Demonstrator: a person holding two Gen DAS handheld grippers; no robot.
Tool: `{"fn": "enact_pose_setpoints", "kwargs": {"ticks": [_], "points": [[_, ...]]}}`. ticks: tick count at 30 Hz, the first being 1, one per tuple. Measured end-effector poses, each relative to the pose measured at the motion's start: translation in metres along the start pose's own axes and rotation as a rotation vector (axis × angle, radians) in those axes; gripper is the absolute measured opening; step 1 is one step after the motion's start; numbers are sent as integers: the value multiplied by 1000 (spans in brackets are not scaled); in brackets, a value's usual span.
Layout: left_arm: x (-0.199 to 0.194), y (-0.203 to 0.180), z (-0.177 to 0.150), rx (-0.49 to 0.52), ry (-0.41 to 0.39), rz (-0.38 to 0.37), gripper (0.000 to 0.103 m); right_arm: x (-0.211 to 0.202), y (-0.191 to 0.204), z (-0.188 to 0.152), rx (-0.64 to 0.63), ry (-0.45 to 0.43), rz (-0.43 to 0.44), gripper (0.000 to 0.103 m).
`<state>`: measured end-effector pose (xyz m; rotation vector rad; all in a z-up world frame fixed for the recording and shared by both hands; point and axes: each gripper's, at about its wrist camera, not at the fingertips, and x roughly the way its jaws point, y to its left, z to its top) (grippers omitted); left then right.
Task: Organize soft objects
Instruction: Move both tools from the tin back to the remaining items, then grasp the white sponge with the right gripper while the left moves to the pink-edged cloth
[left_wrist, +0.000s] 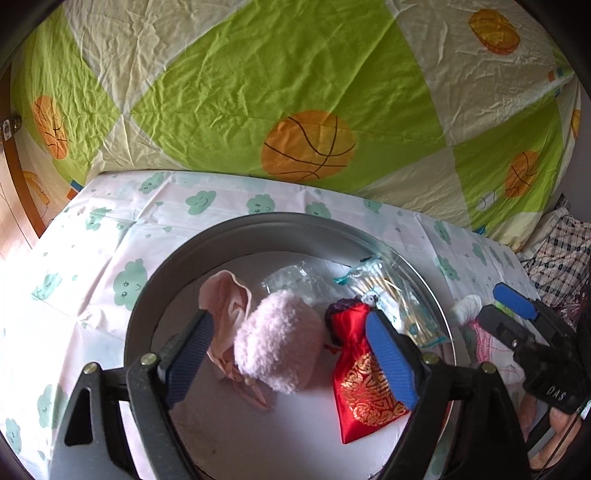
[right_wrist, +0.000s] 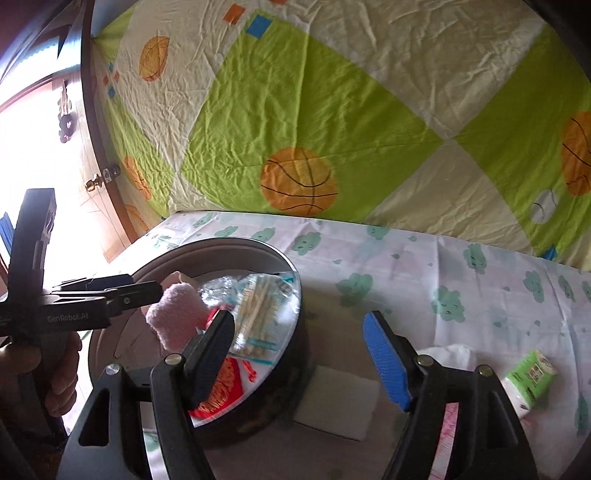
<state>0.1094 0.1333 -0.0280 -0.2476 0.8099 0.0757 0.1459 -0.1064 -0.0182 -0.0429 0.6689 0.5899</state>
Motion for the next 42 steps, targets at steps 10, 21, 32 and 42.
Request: {"fn": "enact_pose_setpoints", "kwargs": {"ticks": [10,21,32,42], "points": [[-25,-53,-42,35,-114,-18,86,-61,-91,-47,135,-29,-161,79],[-30,-97,-73,131,-188,39,92,-45,-88,-72,147,22,-147,79],[-18,-64,-63,29,-158,83,97,14,-26,-57,72,111,-67,79],[-21,-42,-57,-12,-164,86,97,53,-19,-56,111,196,-57,79]]}}
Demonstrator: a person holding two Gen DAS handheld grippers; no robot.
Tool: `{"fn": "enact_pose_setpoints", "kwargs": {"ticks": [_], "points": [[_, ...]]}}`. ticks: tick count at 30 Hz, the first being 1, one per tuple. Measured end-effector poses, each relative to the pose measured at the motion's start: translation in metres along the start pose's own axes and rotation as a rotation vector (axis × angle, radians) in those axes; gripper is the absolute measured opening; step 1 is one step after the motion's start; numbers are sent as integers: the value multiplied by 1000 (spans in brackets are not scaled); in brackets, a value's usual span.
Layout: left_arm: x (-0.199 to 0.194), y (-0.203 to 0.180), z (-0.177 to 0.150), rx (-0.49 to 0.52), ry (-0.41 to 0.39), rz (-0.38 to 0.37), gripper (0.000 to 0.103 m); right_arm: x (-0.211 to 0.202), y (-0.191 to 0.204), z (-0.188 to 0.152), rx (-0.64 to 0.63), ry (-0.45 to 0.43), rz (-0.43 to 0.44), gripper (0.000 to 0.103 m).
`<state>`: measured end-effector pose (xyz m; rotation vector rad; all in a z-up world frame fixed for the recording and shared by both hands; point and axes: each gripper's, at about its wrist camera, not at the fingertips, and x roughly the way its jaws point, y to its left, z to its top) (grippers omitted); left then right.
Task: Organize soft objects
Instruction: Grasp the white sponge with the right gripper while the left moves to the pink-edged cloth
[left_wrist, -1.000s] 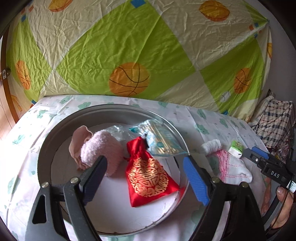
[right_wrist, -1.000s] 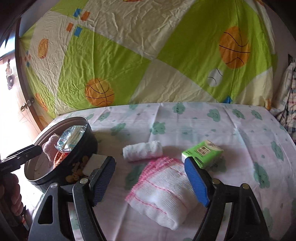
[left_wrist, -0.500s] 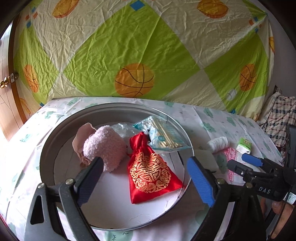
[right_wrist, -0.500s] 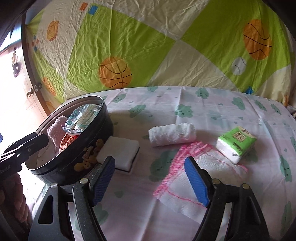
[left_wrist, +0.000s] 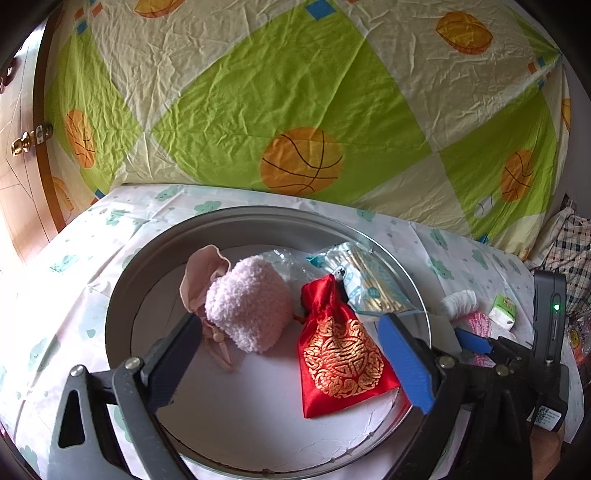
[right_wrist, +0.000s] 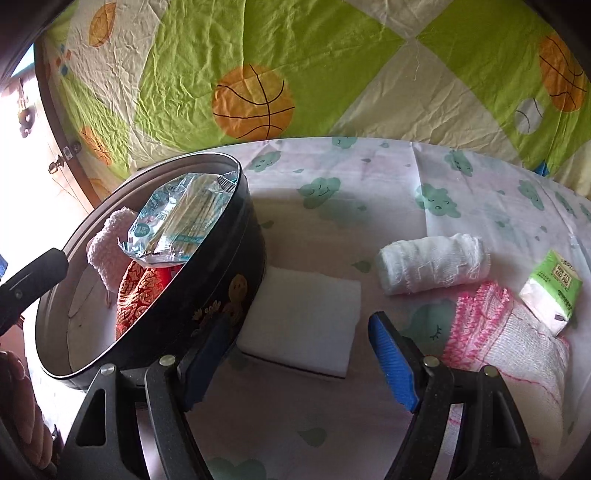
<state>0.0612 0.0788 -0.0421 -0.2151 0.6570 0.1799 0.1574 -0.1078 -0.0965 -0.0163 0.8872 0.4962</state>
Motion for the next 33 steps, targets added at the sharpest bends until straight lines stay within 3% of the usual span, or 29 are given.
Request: {"fn": "enact_pose_setpoints", "kwargs": {"ticks": [2,5,13,20,33], "points": [[1,-1,0,0,5,-2,97,4,0,1,0,5,-10,79],[1,-5,-1,13,11,-6,97,1,1,-2,-8,2,21,61],[-4,-35,-1,58,3,-24,97,-44,-2,-11,-28,-133,32,59],[-8,-79,0,110,-11,-66,97,-103,-38,-23,-12,-281,-103,59],[28,-196,-31,284,90,-203,98,-138,-156,-51,188,-319,-338,59]]}}
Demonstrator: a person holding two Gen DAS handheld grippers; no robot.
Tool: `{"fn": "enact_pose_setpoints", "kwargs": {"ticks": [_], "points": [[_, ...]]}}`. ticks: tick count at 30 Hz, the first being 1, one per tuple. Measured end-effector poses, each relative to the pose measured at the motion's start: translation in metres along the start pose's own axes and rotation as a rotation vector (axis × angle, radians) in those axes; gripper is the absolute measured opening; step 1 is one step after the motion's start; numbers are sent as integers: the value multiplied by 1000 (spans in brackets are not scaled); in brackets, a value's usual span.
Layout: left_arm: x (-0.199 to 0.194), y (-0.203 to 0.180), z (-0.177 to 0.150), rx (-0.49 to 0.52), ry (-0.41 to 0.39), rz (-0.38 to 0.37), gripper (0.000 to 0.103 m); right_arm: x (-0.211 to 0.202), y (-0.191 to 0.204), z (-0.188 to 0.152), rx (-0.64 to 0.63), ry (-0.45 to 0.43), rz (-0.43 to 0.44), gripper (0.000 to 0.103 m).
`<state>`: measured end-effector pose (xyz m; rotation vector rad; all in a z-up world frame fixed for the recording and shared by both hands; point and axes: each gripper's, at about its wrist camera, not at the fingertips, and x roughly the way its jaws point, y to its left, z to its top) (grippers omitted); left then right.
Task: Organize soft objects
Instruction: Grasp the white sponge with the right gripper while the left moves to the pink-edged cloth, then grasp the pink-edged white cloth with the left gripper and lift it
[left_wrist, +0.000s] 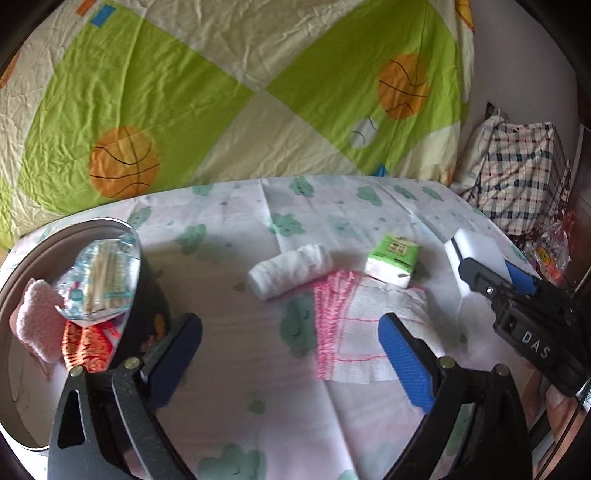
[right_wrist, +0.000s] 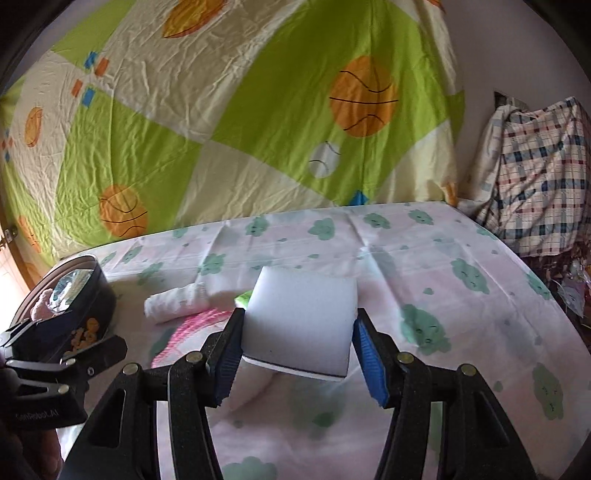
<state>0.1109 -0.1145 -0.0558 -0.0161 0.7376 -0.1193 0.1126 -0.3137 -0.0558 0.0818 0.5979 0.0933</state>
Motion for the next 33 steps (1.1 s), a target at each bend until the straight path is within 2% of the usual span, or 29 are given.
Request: {"fn": "enact_pose_setpoints", "kwargs": {"ticks": [5,8,18,23,28,30,31,33], "points": [[22,-27,0,20,56,-45,98,5,-24,-2,20,6,-55,59],[29,-39,0,31,67,-66,98,7,-38,-2,59,15,-46,59],[53,-66,-5,90,157,-116,99,9,-42,-2,74,25,-39,59],[63,-67,-9,90,193,-96,99,10,-44,-1,79,30,-38,59],[68,-63,-9,75,218,-121,89,11,-44,-1,74,30,-45,59],[67,-63,-9,78,216,-127,76,10,-44,-1,72,27,-48,59],[66,-62,-9,77,210,-130,73,9,-43,-2,71,24,-50,59],[62,-60,-10,83,198,-138,55,7,-43,-1,69,17,-51,59]]}}
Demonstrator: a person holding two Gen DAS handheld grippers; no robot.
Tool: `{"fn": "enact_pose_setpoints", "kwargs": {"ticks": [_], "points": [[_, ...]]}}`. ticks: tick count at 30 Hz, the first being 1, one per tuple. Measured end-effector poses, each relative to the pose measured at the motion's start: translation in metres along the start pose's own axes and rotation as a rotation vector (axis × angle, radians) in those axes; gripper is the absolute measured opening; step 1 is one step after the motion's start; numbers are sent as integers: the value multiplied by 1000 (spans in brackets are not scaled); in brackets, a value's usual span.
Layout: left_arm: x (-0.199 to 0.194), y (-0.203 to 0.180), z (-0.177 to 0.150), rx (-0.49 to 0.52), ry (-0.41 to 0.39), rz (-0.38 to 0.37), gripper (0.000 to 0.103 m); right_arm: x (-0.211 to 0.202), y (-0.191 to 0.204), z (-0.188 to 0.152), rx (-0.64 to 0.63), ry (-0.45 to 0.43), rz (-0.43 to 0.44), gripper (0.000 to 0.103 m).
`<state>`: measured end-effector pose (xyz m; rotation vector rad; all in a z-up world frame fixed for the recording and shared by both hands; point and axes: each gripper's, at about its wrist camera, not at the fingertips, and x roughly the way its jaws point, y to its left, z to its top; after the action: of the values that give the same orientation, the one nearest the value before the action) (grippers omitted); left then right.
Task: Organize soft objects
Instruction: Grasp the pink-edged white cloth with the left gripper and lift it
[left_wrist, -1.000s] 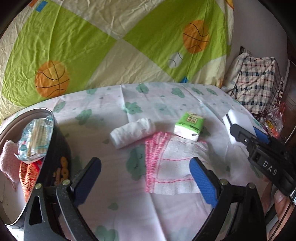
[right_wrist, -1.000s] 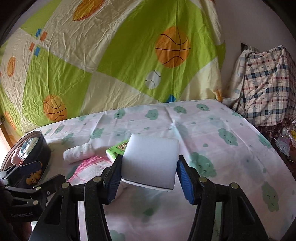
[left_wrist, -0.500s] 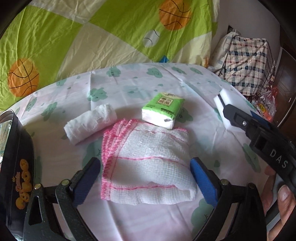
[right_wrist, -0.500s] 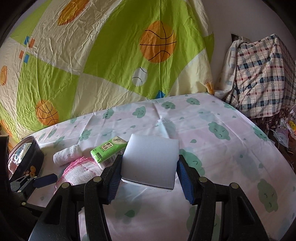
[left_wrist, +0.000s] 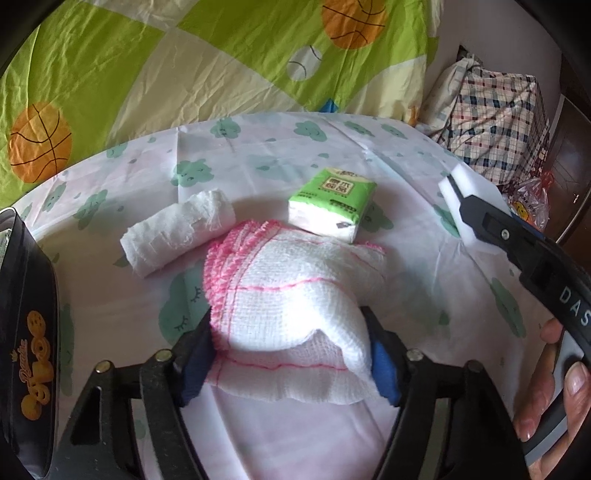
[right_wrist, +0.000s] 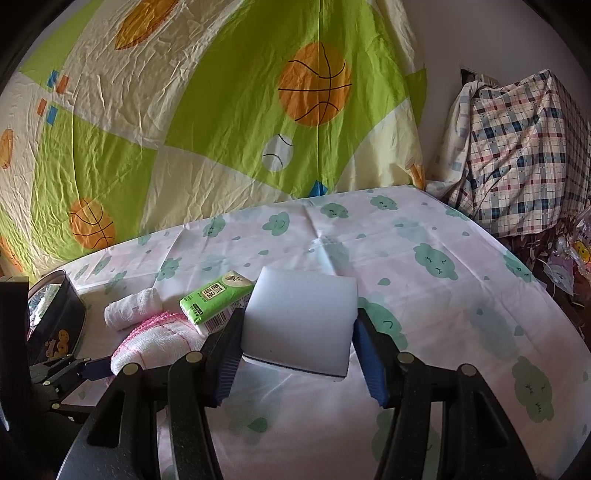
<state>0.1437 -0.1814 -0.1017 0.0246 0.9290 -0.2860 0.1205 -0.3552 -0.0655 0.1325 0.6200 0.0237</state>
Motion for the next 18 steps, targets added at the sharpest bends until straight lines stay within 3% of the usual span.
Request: {"fn": "enact_pose_setpoints", "kwargs": {"ticks": [5,18], "points": [[-11,-2,-10,39,-23,-35,32,-5,2,0,-7,-22,-11,59],[-45,30,-31,-28,-124,-45,27,-23,14,-2,-43,-112,-16,59]]}}
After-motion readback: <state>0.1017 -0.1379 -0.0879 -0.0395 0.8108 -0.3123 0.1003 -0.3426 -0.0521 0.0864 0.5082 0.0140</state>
